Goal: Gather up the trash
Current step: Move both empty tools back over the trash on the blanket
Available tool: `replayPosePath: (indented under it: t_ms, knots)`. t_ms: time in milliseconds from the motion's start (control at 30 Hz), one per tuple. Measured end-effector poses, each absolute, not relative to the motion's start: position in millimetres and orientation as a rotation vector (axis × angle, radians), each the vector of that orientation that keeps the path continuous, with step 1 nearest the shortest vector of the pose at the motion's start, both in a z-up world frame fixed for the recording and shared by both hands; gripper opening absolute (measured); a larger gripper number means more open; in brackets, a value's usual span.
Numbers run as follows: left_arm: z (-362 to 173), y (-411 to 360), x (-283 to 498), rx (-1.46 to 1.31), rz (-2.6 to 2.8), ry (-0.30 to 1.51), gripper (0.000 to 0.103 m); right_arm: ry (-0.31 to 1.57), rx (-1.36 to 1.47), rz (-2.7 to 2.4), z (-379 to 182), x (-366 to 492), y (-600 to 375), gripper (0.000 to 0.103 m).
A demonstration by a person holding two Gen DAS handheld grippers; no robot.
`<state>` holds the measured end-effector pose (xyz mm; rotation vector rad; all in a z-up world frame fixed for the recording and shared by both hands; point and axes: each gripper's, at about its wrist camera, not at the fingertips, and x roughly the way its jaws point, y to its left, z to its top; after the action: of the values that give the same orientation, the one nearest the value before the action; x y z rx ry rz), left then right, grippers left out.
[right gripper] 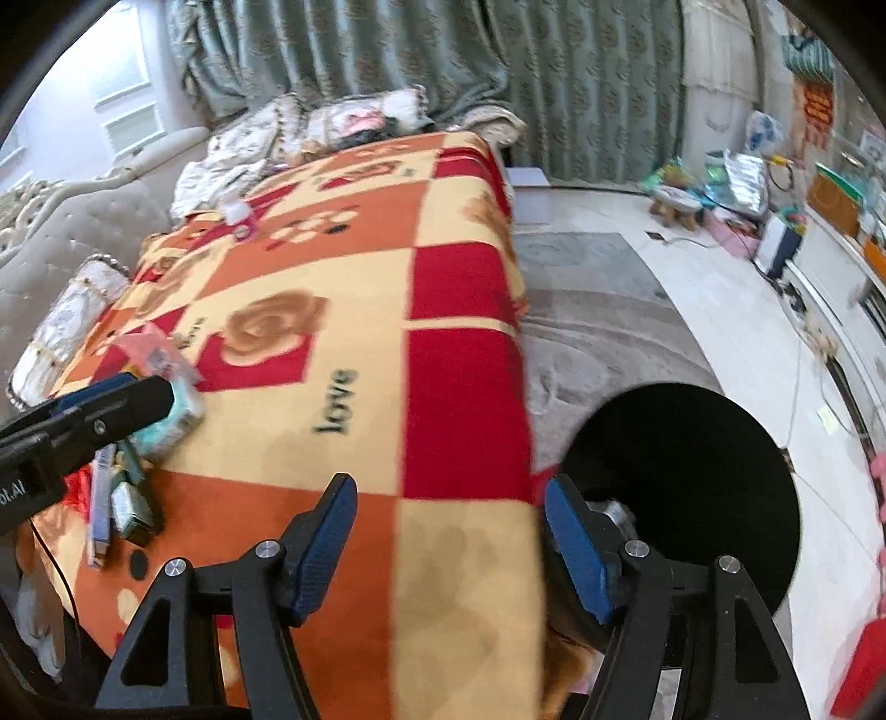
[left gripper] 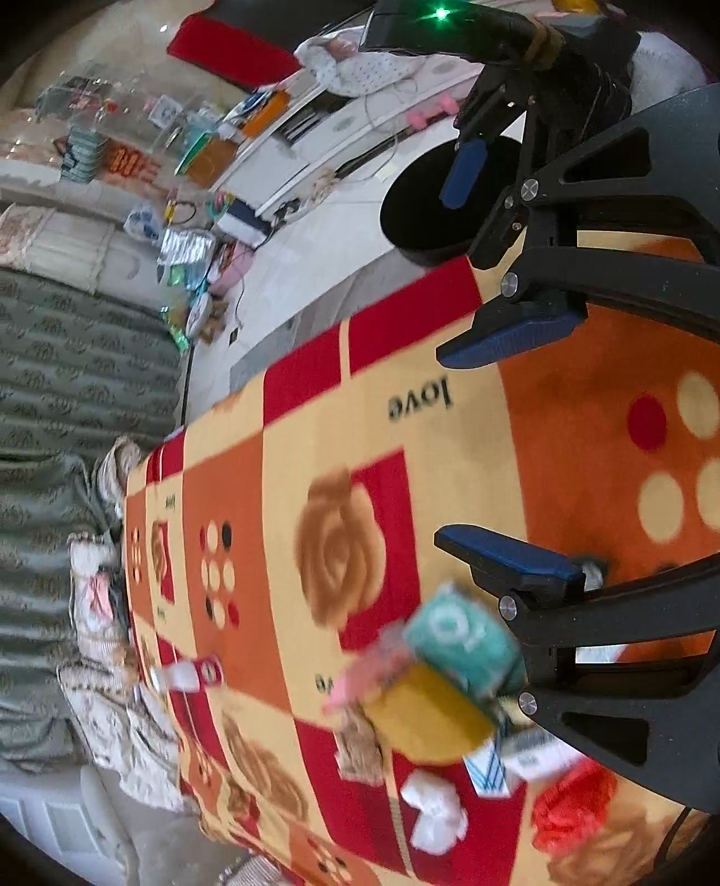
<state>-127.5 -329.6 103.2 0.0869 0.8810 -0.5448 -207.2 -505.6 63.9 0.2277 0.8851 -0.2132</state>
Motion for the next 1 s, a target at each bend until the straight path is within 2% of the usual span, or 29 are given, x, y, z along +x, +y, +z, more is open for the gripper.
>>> replayPosePath:
  t_ms: [500,1000]
  knots:
    - [101.1,-210.2,-121.1,0.036,-0.394,0.905,0.057,0.931,0.131,-0.015,57.0,-159.1,-411.1,0.068]
    - [76.9,-84.9,-110.6,-0.075,-0.206,0.975,0.057,0.957,0.031,0.136,56.3,-132.9,-342.6,0.069]
